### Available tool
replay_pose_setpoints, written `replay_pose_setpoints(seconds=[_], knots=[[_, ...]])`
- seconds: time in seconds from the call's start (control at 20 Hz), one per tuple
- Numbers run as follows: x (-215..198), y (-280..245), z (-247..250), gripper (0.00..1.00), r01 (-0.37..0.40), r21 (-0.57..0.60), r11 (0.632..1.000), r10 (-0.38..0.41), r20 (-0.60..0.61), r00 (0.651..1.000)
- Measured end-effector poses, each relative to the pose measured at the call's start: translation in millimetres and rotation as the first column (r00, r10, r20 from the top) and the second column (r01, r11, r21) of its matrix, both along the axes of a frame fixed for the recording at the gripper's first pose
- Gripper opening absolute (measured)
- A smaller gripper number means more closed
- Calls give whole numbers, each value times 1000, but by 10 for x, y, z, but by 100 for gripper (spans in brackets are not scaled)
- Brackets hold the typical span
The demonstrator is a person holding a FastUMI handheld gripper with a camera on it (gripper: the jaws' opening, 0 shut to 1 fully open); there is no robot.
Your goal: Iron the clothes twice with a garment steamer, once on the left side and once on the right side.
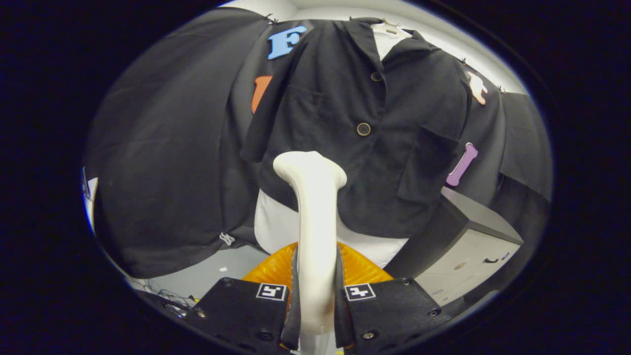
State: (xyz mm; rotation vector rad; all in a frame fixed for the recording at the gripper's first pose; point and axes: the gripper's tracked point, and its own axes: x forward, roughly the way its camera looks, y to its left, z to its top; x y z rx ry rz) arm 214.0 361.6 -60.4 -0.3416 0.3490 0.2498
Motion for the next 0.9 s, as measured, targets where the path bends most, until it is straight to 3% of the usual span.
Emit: replay_pose_setpoints(seconds=[0.55, 0.75, 0.9], knots=[[-471, -210, -451, 30, -9, -14, 1000, 7, -126, 992], [-772, -708, -360, 30, -37, -7, 999, 36, -138, 990], [-1002, -1411, -191, 30, -27, -4, 1000, 26, -132, 991]])
